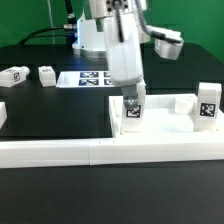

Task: Assemble square table

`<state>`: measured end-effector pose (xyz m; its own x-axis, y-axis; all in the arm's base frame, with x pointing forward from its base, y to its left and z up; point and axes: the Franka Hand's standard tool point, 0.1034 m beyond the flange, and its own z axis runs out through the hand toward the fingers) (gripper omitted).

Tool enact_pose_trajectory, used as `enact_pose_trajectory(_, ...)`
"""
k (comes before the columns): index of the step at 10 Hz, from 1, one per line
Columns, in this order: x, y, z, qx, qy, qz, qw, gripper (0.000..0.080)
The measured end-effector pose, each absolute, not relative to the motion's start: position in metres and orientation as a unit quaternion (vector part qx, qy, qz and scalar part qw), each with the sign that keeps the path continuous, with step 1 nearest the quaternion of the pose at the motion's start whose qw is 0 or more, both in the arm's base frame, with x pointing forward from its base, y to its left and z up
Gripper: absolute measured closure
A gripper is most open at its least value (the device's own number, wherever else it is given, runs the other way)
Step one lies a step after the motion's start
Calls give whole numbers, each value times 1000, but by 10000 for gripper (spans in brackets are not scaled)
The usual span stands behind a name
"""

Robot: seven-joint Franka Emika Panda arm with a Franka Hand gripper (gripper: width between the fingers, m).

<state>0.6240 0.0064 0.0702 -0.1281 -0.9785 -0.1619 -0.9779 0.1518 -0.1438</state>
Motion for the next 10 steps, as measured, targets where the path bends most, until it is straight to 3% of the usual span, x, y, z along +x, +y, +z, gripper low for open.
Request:
enact_pose_trajectory(1,624,8,70,-649,753,-1,109,427)
enact_pose_trajectory(2,624,7,70,-664,740,-3,109,290)
enact_pose_trajectory(3,624,7,70,-676,729,-5,106,290)
enact_pose_trajectory(4,624,9,68,-749,656,-21,94,180)
enact_pose_trajectory(10,625,9,68,-904,418,-52,75,151)
